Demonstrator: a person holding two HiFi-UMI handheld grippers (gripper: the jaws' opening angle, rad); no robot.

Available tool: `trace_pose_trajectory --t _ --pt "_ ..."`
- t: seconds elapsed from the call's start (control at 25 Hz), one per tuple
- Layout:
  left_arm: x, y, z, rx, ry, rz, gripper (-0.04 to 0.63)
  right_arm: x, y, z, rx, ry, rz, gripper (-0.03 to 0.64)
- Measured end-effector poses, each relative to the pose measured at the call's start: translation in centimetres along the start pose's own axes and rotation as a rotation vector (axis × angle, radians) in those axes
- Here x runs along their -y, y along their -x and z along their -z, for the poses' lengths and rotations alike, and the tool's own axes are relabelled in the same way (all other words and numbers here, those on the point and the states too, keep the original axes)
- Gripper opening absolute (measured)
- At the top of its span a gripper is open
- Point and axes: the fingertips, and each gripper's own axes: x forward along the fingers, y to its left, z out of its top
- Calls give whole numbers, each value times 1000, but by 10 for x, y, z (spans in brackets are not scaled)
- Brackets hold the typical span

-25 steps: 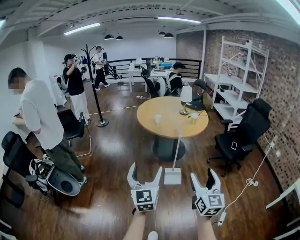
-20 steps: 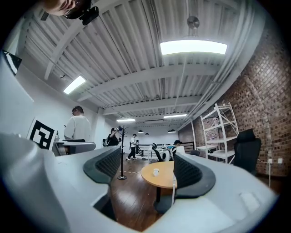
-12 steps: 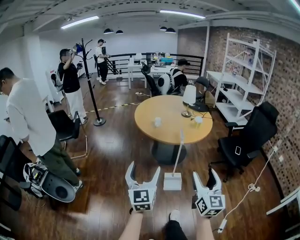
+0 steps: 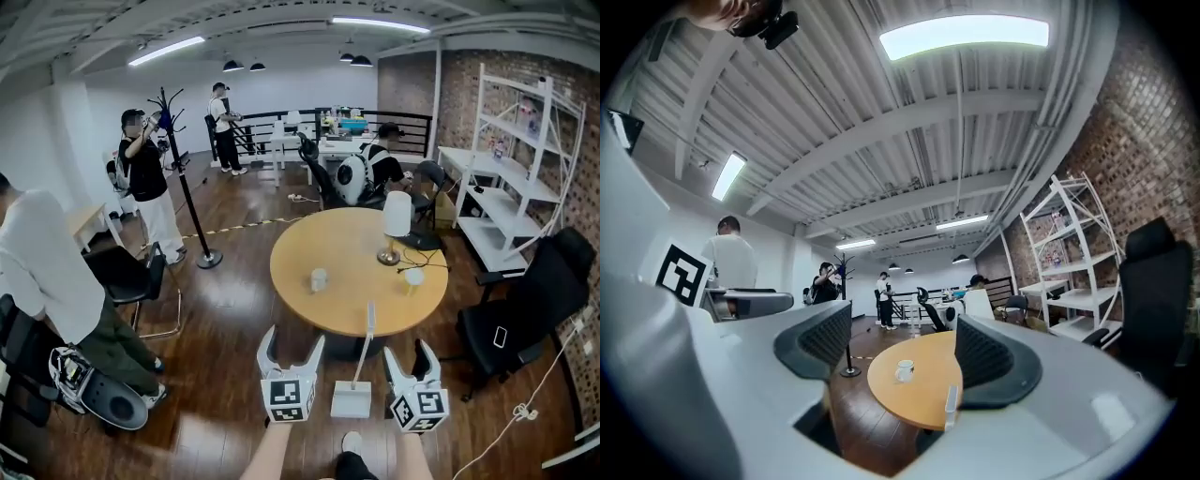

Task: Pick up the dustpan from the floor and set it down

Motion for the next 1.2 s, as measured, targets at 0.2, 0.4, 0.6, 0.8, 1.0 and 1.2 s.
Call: trace_pose_trajectory --t 0.2,0.4,0.6,0.8,1.0,1.2 --pt "10 -104 1 22 -11 -25 386 48 -76 13 6 1 -108 337" --pt "0 -170 16 55 -7 -81 367 85 -134 23 34 20 -158 337" --pt "1 -215 36 17 -18 -69 367 114 -178 41 -6 10 -151 337" --pt "-17 -240 51 -8 -20 -40 367 114 -196 58 -21 19 -126 337" --pt "-26 -254 70 -45 8 82 367 114 -186 99 -85 88 -20 337" --pt "-10 -263 94 -102 63 197 374 134 -148 192 -297 61 51 337"
